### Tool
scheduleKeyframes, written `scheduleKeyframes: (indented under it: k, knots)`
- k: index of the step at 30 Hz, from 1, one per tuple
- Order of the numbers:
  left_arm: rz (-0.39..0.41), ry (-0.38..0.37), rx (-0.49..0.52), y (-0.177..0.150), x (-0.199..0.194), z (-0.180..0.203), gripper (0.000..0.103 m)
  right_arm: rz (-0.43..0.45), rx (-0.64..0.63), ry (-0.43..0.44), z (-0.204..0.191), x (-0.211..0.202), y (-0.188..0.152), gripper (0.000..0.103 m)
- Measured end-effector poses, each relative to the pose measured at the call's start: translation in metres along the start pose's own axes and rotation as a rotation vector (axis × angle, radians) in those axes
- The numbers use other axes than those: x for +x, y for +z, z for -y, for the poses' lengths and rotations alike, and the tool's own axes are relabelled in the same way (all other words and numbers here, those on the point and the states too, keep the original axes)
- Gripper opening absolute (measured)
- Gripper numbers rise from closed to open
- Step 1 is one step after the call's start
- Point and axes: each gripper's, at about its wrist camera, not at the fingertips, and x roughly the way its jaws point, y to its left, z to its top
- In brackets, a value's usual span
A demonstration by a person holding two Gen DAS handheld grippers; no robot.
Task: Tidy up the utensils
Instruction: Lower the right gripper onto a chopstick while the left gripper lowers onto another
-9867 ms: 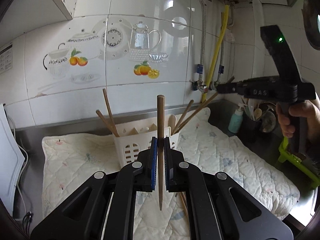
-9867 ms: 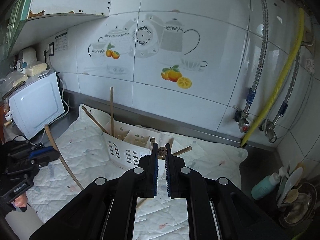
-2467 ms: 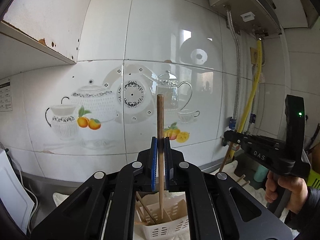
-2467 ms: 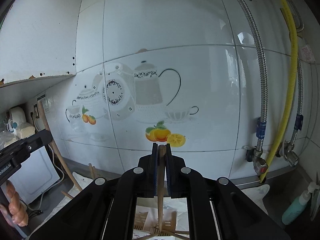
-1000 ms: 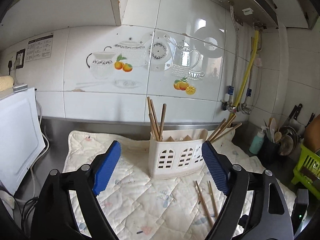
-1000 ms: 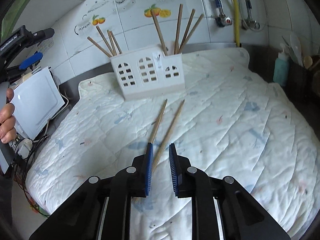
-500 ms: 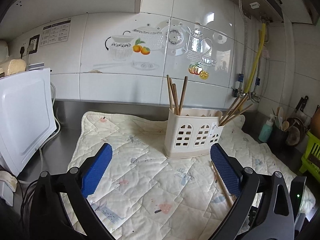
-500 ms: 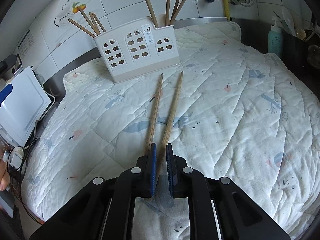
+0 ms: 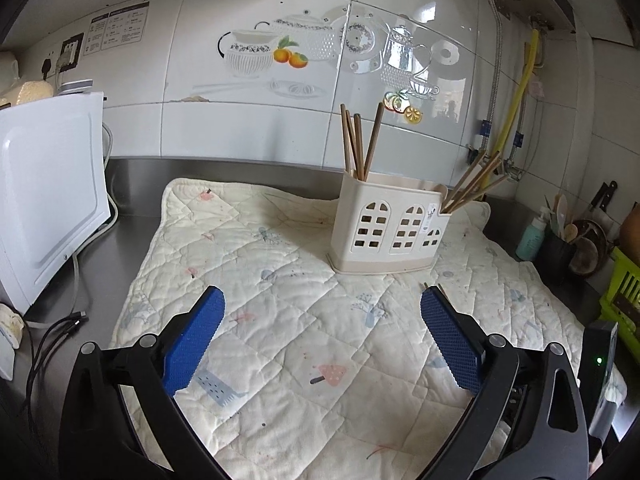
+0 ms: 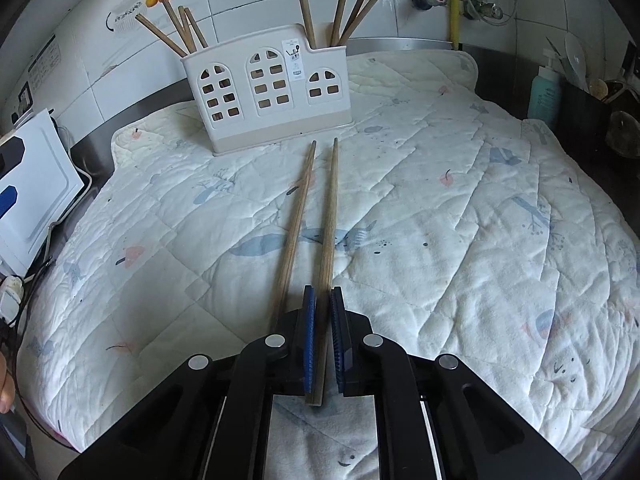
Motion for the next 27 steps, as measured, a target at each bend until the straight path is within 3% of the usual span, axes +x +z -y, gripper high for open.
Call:
scheduleKeyframes:
  k: [6,15,20,27]
  knots:
    - [-0.058,-0.032,0.018,-0.024,0.004,0.019,0.096,0.017,-0.028,-0.005,0.02,-0.005,-0.003,0.007]
    - [-0.182,-0.141,0.031,-0.063,0.015,0.071,0.073,0.017,-0.09,0.05,0.035,-0.009,-0.008,0.007]
    - [-0.247,-0.176,0.046,-0.083,0.028,0.099,0.068,0.026,-0.117,0.094,0.04,-0.01,-0.012,0.008]
    - [-0.322,-0.209,0.043,-0.094,0.05,0.123,0.051,0.044,-0.096,0.152,0.059,-0.017,-0.01,0.007]
